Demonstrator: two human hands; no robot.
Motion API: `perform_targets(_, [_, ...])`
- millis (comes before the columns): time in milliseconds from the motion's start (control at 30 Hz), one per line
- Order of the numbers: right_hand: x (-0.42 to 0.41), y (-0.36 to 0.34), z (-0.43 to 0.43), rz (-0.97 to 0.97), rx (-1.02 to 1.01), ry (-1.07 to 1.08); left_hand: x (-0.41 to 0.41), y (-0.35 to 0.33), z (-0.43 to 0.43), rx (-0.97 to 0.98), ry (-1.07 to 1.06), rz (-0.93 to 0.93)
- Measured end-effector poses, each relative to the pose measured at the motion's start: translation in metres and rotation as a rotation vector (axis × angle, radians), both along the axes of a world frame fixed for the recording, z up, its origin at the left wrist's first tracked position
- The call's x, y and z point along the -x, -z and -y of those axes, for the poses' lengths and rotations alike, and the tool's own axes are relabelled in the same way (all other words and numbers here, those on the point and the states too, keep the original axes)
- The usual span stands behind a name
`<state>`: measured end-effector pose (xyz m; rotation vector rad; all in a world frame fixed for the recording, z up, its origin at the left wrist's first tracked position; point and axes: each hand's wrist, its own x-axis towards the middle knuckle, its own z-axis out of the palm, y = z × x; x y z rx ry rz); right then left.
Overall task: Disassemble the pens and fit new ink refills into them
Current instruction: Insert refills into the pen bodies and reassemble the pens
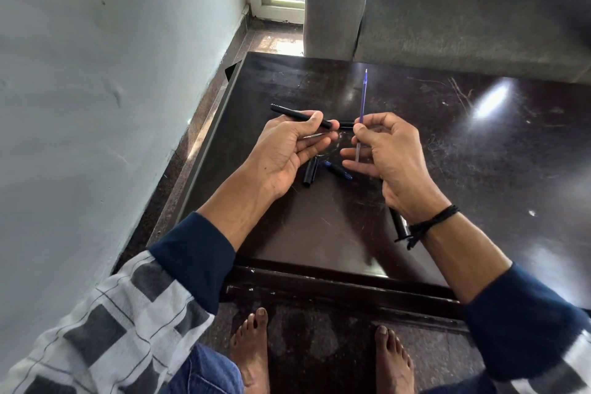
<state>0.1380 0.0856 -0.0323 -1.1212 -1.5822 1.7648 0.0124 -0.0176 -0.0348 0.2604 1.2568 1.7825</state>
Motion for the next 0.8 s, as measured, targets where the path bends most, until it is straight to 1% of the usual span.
perform_targets(167, [-0.005,-0.005,-0.012,0.074,-0.075,-0.008,0.000,-0.002,0.000,0.006,-0.009,0.007])
perform_targets(267, [-0.014,-0.012,-0.032,0.159,-0.150,-0.020,0.000,-0.002,0.001,0.007,-0.010,0.011])
perform_targets(400, [-0.029,-0.013,-0.061,0.398,-0.283,-0.074,0.000,-0.003,0.001,0.010,-0.010,0.012])
perform_targets(500, [-0.041,-0.013,-0.075,0.532,-0.323,-0.110,0.000,-0.003,0.001,0.016,-0.006,0.007])
perform_targets(633, [-0.052,-0.011,-0.085,0.726,-0.403,-0.231,0.000,-0.003,0.002,0.025,-0.004,-0.007])
perform_targets(700, [-0.056,-0.011,-0.089,0.827,-0.412,-0.293,0.000,-0.003,0.002,0.026,-0.002,-0.010])
perform_targets(800, [-0.057,-0.012,-0.091,0.947,-0.360,-0.398,0.002,-0.004,0.003,0.019,-0.002,-0.009])
